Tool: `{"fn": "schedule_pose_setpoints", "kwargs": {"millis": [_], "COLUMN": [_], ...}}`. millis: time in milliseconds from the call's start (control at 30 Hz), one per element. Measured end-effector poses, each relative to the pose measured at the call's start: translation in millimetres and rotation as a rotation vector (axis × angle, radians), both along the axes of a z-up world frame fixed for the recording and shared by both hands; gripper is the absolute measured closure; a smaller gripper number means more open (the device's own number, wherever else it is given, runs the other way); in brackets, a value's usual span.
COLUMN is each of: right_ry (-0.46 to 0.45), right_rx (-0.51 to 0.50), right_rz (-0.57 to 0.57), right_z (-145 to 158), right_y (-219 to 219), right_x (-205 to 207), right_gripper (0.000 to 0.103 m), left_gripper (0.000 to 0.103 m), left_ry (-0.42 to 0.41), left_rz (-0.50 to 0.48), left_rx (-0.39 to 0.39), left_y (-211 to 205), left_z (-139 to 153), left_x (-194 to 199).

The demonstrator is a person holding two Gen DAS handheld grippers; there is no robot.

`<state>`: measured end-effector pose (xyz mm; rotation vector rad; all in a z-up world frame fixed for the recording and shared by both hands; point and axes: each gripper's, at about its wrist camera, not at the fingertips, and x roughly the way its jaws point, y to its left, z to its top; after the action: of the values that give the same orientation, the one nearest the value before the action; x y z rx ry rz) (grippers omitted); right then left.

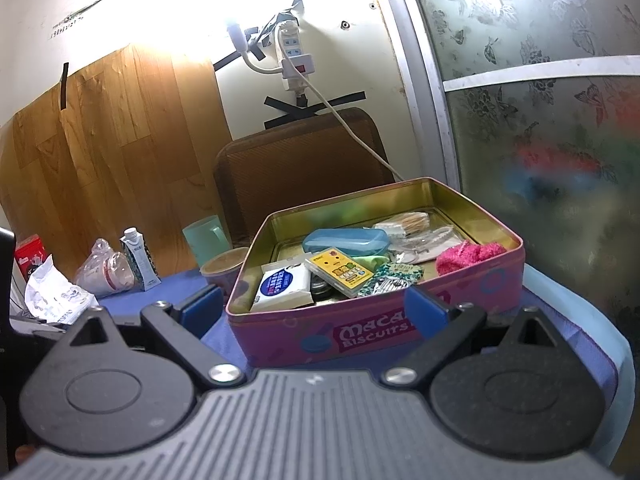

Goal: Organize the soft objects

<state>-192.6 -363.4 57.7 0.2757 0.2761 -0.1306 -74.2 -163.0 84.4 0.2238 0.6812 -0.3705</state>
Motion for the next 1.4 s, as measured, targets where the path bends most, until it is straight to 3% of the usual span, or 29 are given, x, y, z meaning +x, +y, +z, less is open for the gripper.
{"fn": "schedule_pose_setpoints", "kwargs": {"millis": [567,1400], "right_ry": [0.004,0.004], "right_rx": [-0.004,-0.003], "right_rz": [0.007,0.005], "right_z": [-1,-1], "right_y": [1,1], "right_x": [2,1], "right_gripper": [0.004,0.004], "left_gripper": [0.0,0.0], "left_ry": [-0.162,-0.074], "left_rz": [0.03,-0.009], "left_rx": [0.035,0.007], "left_y": [0,-1], "left_z": [10,7], "left_x": [-15,-13]}}
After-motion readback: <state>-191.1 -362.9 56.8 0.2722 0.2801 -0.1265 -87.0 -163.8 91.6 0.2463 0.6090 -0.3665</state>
